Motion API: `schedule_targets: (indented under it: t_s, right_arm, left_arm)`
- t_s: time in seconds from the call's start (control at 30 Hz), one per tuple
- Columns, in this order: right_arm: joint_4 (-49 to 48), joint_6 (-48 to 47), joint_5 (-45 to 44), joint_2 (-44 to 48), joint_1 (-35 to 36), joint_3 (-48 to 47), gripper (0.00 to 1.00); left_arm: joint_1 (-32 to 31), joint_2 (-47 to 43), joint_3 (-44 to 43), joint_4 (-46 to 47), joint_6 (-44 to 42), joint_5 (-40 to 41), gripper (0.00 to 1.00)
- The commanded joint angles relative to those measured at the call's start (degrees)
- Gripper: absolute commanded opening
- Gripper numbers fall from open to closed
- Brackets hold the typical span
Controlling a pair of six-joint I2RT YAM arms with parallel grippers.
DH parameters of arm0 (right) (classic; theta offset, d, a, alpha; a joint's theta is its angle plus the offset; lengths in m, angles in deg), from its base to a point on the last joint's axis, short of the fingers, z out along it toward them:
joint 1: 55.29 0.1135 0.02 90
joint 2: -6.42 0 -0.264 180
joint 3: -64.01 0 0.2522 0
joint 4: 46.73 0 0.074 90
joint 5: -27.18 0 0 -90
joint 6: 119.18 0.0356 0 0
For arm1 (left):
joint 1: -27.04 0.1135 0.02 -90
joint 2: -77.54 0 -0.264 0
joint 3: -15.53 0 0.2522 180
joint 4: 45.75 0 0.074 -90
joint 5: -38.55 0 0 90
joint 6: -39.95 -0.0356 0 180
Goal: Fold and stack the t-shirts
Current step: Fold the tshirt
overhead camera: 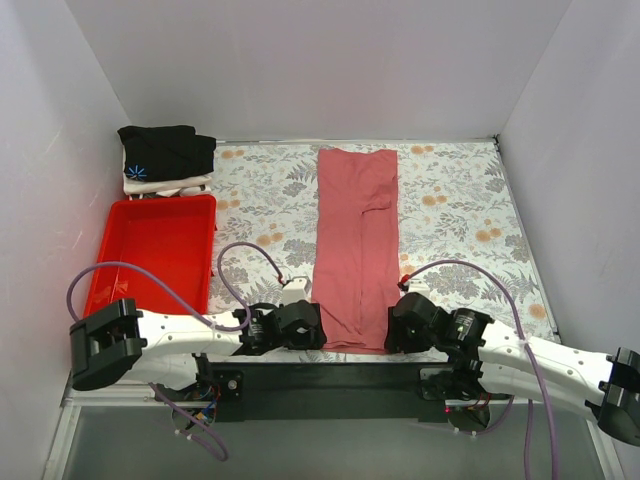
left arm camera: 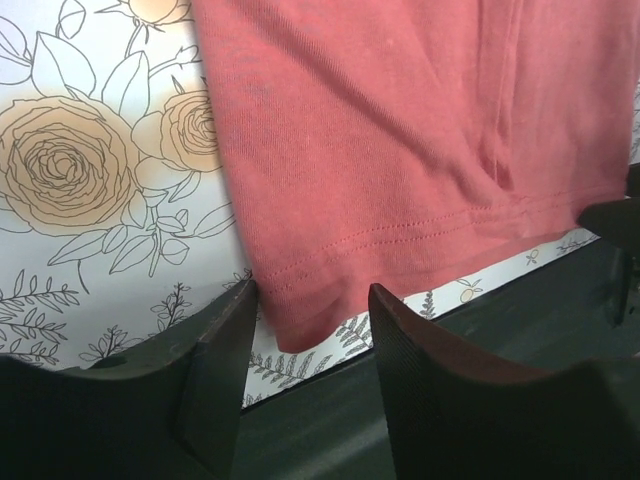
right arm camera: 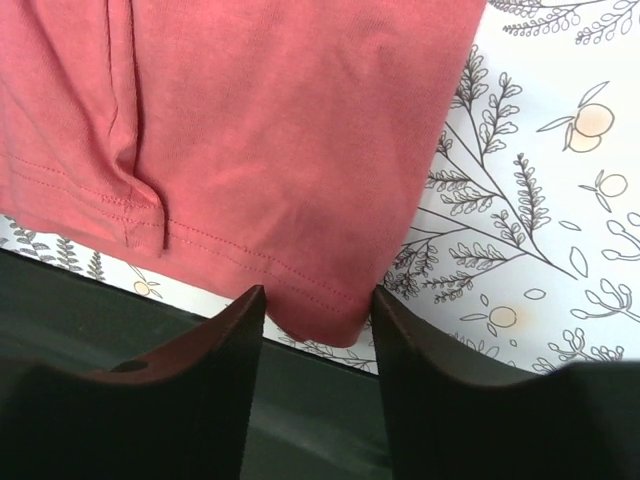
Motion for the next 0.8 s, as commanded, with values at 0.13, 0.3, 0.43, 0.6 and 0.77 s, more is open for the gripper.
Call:
schedule_targets:
  t_s: [0.13,0.3,0.43,0.6,0.77]
  right_arm:
    - [-0.69,1.05,0.04,-3.14,0.57,1.88,0.36]
    - [-0.6,1.14,0.12,-3.32,0.66,2.05,0.25]
    - [-0.51,0.0,1.09,-4.2,0.75,1.44,0.07]
    - [0.89,-4.03,4.95,-6.65,1.1,-0.49,0.01]
    - [3.09,-9.74,13.11,-10.61,1.72,-2.86,0.01]
  left_arm:
    - [-2.12,3.07,0.21,-8.38,2.16,-0.15,0.36]
    - [-2.47,3.16,0.3,-9.52,2.69,0.02,0.14]
    - [-2.65,3.07,0.13,-9.96,1.82,0.2,0.0]
    - [-3.09,2.28,-0.23,-9.96,-1.7,-0.94,0.0]
    - [-3.53,1.4,-0.58,-9.96,-8.46,-6.99,0.0]
